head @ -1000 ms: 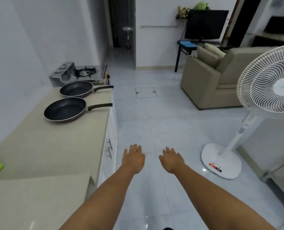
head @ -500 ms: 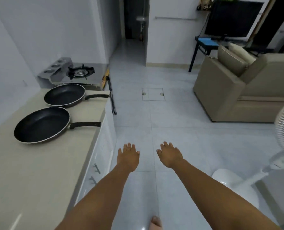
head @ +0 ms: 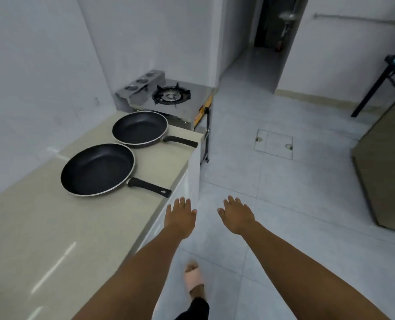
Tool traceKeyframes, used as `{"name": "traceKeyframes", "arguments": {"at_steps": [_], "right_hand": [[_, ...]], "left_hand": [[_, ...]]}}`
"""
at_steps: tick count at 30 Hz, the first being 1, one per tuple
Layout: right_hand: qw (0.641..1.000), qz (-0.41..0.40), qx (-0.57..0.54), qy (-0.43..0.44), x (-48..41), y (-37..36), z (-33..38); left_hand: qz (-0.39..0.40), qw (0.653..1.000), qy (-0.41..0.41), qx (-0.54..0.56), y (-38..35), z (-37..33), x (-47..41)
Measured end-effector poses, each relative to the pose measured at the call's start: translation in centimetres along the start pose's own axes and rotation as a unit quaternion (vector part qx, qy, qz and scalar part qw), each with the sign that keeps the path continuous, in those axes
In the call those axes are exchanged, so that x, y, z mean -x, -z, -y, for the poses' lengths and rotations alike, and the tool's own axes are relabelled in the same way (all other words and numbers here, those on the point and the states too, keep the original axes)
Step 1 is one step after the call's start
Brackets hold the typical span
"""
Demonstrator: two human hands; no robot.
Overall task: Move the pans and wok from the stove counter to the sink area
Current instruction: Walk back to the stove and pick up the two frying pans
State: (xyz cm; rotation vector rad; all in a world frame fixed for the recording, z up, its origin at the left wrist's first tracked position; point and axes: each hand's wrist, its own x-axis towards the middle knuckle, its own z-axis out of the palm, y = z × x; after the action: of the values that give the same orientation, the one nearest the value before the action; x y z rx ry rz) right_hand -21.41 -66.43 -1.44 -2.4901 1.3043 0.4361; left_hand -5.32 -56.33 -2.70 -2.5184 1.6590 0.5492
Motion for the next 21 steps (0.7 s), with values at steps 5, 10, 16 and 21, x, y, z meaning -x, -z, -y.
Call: {"name": "traceKeyframes", "arguments": {"at_steps": [5,10,16,21], "right_hand": [[0.998,0.008,0.013,0.056,-10.3,3.8,2.1],[0.995,-0.008,0.011,0.103,-18.6,7.6,4.5],[0.987,-0.017,0.012,0.162,-27.0,10.7,6.9],[0.983,0.026,0.028,0.179,-33.4,12.0,8.4]], "left_hand": [[-0.022,0.998,0.060,0.018,1.6,4.0,-7.9],[-0.025,0.990,0.129,0.049,3.3,8.3,-13.2],[-0.078,0.963,0.226,0.123,2.7,11.9,-14.2],[-0.108,0.918,0.333,0.187,-0.5,12.5,-12.2]]}}
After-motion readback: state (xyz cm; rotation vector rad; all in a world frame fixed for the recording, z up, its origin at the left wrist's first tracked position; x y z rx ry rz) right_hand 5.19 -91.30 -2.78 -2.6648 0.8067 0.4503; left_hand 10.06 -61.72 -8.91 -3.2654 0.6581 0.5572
